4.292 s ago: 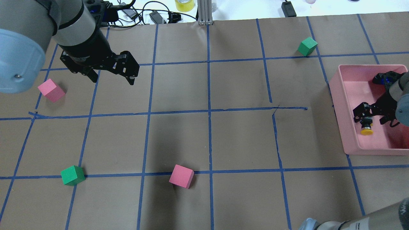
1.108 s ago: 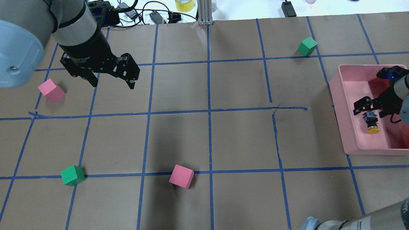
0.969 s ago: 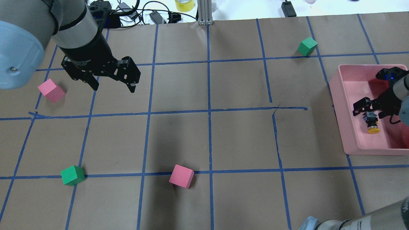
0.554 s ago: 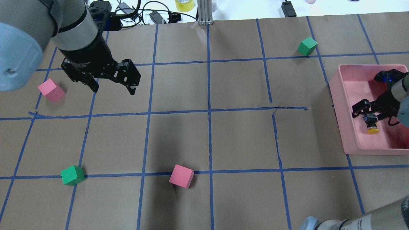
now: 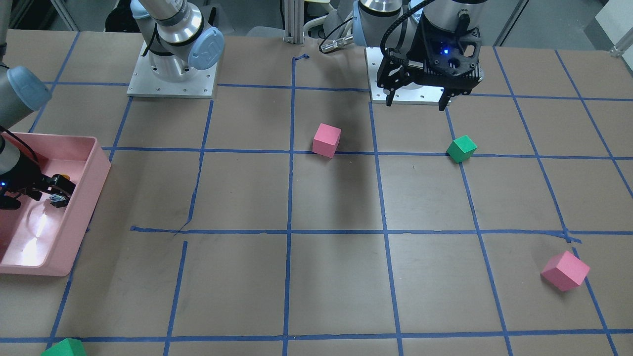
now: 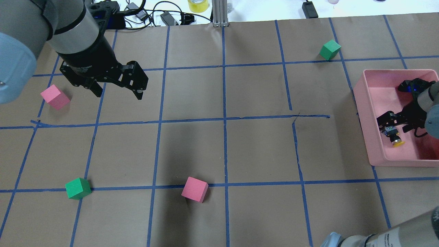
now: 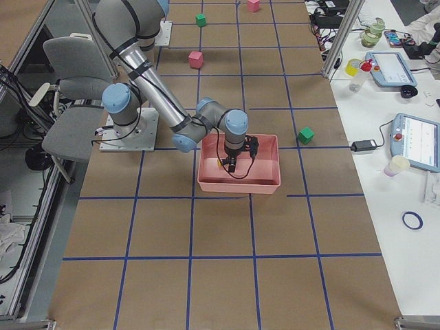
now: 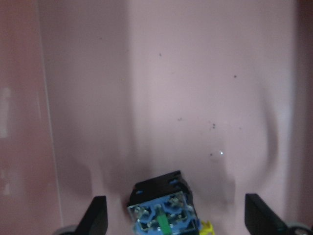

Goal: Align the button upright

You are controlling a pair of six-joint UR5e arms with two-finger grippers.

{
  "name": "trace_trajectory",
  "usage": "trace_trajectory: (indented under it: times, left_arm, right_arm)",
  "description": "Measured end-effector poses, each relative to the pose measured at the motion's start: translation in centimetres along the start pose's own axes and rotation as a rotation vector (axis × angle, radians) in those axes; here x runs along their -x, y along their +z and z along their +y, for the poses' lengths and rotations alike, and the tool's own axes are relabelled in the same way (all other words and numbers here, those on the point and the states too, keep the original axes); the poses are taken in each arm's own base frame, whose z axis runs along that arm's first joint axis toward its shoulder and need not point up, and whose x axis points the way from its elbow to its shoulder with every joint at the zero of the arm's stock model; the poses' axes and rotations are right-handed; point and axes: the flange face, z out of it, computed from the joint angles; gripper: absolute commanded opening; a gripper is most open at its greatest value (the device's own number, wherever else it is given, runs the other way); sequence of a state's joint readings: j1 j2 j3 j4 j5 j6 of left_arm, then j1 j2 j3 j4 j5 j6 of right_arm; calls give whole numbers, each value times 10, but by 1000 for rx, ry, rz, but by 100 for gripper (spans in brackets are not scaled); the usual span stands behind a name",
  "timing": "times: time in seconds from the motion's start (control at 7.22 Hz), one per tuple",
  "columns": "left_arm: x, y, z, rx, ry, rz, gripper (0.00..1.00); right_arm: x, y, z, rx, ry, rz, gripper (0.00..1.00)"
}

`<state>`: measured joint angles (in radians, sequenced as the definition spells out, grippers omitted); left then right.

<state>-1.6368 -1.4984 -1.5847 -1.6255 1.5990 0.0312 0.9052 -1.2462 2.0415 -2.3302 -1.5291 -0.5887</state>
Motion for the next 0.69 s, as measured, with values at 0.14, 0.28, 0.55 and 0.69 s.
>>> trace_trajectory:
  times: [0.14,0.28,0.55,0.69]
  left_arm:
    - [0,0,0,-1,0,-1,100]
    - [0,0,0,-3,0,-1,100]
    - [0,0,0,-4,1,-1,100]
    - [0,0,0,-4,2,-1,100]
  right_arm:
    - [0,0,-1,-1,-4,1,60]
    - [-1,-1,-2,-2,-6,5,30]
    - [-6,-5,-1,16,-4,43,4]
    - [-8,-9,-1,24,-1,67,0]
